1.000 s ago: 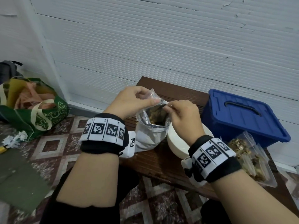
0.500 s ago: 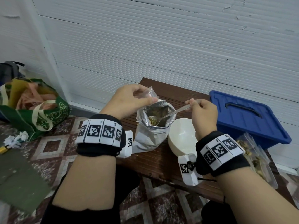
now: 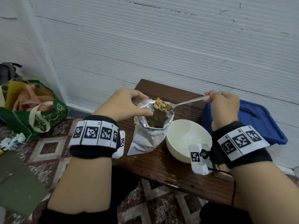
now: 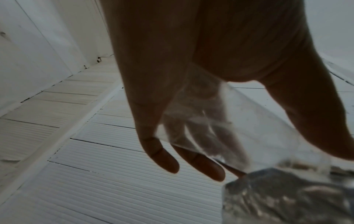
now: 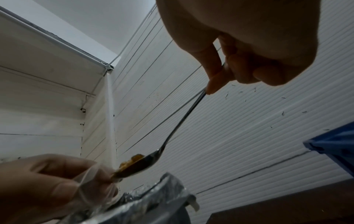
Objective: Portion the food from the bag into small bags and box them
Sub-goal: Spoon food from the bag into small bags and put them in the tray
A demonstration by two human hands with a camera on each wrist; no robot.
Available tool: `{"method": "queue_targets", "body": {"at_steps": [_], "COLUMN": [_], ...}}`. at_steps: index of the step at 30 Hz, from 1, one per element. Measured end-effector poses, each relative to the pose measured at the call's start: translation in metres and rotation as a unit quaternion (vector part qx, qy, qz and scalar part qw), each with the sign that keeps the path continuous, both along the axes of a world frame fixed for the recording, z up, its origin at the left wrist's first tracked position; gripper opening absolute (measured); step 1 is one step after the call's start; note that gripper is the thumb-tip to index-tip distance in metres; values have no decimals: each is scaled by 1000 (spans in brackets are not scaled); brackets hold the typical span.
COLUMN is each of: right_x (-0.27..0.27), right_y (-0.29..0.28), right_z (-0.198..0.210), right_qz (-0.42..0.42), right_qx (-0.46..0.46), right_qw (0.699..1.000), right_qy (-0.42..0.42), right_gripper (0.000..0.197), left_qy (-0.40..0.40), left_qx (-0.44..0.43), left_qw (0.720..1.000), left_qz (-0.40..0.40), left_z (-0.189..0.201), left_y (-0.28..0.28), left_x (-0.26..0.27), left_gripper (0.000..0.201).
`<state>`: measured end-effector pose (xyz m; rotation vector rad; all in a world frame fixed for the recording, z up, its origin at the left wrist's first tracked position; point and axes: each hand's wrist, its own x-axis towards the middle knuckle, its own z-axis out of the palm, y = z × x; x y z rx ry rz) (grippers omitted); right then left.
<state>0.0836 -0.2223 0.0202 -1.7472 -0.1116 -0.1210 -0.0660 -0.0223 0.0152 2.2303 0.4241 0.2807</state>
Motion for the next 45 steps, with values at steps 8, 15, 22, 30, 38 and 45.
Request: {"method": "queue_targets", "body": {"at_steps": [8, 15, 22, 30, 38, 45], "right_x": [-4, -16, -38, -31, -32, -41], "right_y": [12, 26, 29, 15, 10, 17], "right_z": [15, 25, 32, 29, 8, -15], "right_qz": [45, 84, 184, 77, 29, 147], "right_qx": [-28, -46, 36, 121, 61, -99], "right_qw": [998, 993, 962, 958, 971, 942], "right_qy": [-31, -65, -197, -248, -228, -285], "right_gripper": [36, 31, 19, 19, 25, 16], "left_qy": [-11, -23, -78, -125, -110, -115], "left_qx": [4, -6, -31, -60, -58, -81], "left_qw": [1000, 1000, 996, 987, 989, 988], "left_qz": [-10, -8, 34, 87, 82, 66], "left_z": [-2, -5, -6, -5, -9, -11], "left_y": [-10, -14, -16, -2, 0, -7], "left_x": [7, 12, 14, 6, 8, 11], "left_gripper": [54, 47, 30, 29, 26, 30]}}
